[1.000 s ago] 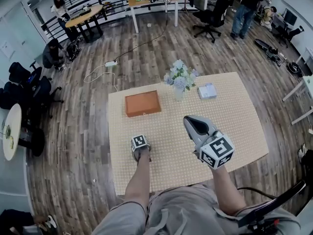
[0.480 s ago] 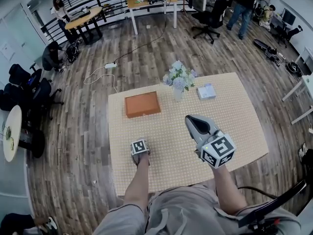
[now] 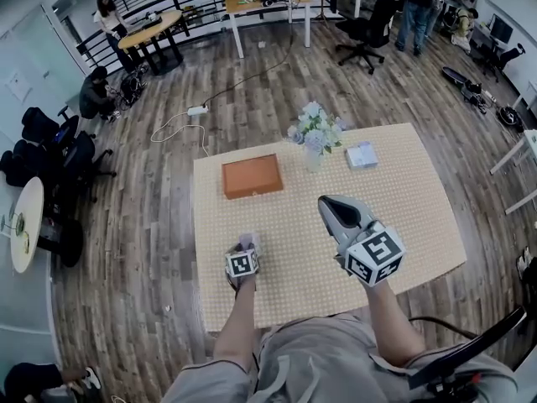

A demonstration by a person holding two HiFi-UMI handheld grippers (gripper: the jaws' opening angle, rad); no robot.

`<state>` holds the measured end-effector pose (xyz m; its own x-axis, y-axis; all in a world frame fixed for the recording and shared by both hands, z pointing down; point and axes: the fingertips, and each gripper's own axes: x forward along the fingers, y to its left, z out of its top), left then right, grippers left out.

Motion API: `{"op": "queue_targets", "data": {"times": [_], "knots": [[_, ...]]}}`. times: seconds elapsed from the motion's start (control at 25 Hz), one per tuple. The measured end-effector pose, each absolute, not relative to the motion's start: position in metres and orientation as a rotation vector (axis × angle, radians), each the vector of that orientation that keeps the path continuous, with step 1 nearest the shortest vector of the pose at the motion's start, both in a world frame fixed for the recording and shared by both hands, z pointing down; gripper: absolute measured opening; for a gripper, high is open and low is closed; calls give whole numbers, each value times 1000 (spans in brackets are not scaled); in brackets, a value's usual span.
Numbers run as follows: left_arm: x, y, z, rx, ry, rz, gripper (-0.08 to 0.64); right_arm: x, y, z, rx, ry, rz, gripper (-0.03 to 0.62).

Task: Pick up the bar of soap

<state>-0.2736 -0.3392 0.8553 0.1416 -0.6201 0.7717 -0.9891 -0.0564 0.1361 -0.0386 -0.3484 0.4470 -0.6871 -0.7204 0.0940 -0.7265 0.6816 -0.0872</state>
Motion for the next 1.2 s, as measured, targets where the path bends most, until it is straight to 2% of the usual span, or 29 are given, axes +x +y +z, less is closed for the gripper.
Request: {"op": "queue_targets", "data": {"times": [0.28, 0.56, 0.84, 0.96, 1.2], "knots": [[-271, -343, 767, 1940, -1668, 501, 161, -51, -348, 443, 1189, -2862, 175, -2], [-253, -329, 595, 2252, -1766, 67, 163, -65, -343, 434, 1172, -2894, 162, -2], [-244, -289, 454, 2466, -1947, -102, 163, -70, -337, 399, 1191, -3016, 16, -2], [-238, -282, 425, 2522, -1990, -93, 163, -69, -334, 392, 1184, -3050, -17, -2], [-236, -278, 422, 2543, -1990, -86, 163, -72, -328, 393, 1160, -3051, -16, -2]]}}
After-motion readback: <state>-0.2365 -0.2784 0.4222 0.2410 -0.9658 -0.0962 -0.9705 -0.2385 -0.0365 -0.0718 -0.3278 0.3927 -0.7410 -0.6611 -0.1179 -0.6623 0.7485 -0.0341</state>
